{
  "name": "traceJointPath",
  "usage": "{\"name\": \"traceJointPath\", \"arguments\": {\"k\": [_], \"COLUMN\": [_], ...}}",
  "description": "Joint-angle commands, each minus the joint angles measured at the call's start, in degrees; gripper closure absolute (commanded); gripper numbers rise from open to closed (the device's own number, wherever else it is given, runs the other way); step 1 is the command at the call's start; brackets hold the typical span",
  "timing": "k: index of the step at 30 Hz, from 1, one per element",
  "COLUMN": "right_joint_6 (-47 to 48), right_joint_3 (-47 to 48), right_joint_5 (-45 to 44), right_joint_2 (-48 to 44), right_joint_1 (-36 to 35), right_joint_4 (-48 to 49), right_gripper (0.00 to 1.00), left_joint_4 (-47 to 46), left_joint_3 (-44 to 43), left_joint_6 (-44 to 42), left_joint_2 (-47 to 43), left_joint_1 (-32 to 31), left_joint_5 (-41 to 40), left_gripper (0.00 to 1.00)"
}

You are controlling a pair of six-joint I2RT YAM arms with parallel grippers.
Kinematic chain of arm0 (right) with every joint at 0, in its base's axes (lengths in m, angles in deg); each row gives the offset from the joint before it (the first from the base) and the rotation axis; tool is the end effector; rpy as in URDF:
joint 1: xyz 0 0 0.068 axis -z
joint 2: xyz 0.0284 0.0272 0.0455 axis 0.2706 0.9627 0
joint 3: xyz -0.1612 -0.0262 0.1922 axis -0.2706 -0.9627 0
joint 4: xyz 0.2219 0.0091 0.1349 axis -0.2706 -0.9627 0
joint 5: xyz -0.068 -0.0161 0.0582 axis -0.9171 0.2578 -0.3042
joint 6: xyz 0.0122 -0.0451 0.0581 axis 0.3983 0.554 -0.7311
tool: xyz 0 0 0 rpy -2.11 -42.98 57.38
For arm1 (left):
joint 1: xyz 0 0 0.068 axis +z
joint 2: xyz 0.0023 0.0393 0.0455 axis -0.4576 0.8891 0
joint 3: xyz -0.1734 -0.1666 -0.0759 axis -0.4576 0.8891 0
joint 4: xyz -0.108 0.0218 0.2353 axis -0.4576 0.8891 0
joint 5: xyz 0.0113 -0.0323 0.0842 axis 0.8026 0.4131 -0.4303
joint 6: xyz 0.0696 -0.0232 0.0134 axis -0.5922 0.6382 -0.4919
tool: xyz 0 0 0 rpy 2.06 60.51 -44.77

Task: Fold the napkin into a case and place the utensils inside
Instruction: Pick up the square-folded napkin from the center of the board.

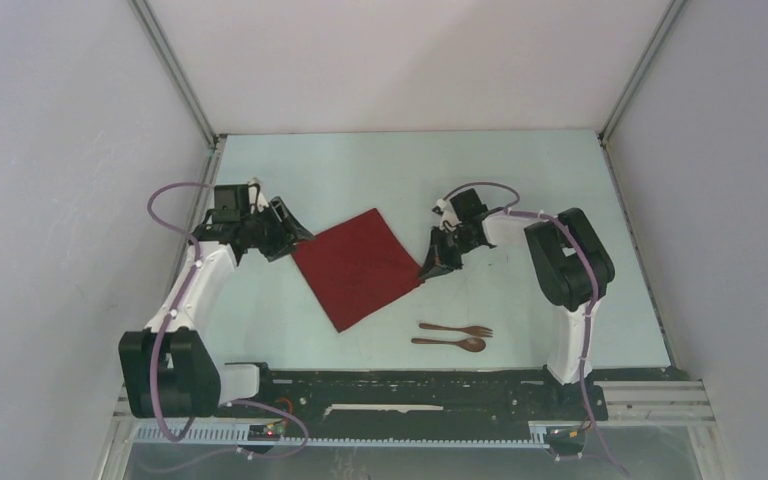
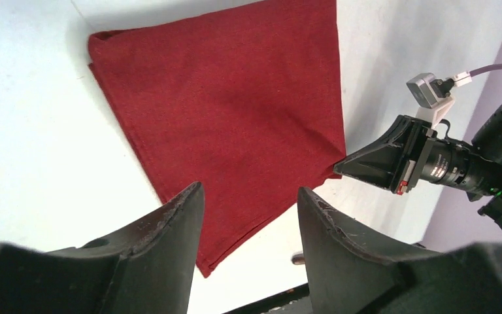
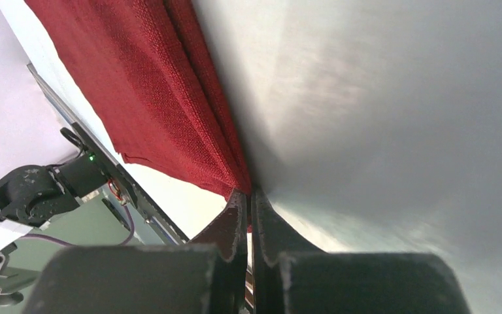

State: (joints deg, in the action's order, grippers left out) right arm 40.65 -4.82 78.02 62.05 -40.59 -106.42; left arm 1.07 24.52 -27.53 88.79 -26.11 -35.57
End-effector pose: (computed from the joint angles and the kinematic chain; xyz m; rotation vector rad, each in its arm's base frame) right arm 0.3269 0.1943 0.0810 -0.2050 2.8202 1.1415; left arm 0.2751 -0.0174 0.2270 -0.5352 2.4231 -0.6896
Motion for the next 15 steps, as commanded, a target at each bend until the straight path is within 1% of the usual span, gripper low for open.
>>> {"name": "traceJointPath", "arguments": {"k": [1,3,6,8,9,10,11,12,13,15], "right_joint_6": [9.7,10.1,9.7,9.0,8.8,8.5,8.2,8.0,7.9,8.9], "right_joint_3": [-0.4,-0.4,0.8,1.9,2.9,3.7,4.4,4.7,4.7,4.7], "right_joint_5": [-1.4,-3.4,-9.0,-16.8,-24.4,-30.2,-34.6,-37.2,-37.7,-33.9], "right_joint_2": [-1.9,-3.5,-6.1,-9.4,-11.5,-13.7,-15.8,-17.7,-19.4,-21.5], "right_joint_1": [5.9,7.8,8.3,7.4,6.2,4.8,3.1,1.4,-0.6,-5.8], "right_joint_4": [-9.2,-9.8,-11.8,-14.3,-16.3,-17.8,-18.9,-19.4,-19.3,-17.8], "right_gripper": [0.98,0.89,0.56,0.42,0.37,0.32,0.3,0.28,0.27,0.27], "left_joint_4": [-5.6,-7.2,-7.6,-6.9,-7.1,-7.3,-7.4,-7.4,-7.3,-6.8], "left_joint_3": [-0.9,-0.7,-1.6,-2.2,-2.0,-1.7,-1.3,-0.9,-0.4,0.6], "left_joint_6": [3.2,3.8,3.5,3.3,3.4,3.5,3.5,3.4,3.1,2.4], "left_joint_2": [3.7,5.3,8.0,9.5,9.5,9.3,8.9,8.3,7.8,6.8], "left_joint_1": [-0.3,-0.3,-0.3,-0.3,-0.3,-0.3,-0.3,-0.2,-0.3,-0.3], "left_joint_5": [4.9,5.0,3.8,3.6,3.5,3.3,2.9,2.5,2.1,0.6], "left_gripper": [0.4,0.4,0.4,0.41,0.41,0.41,0.41,0.41,0.41,0.41]}}
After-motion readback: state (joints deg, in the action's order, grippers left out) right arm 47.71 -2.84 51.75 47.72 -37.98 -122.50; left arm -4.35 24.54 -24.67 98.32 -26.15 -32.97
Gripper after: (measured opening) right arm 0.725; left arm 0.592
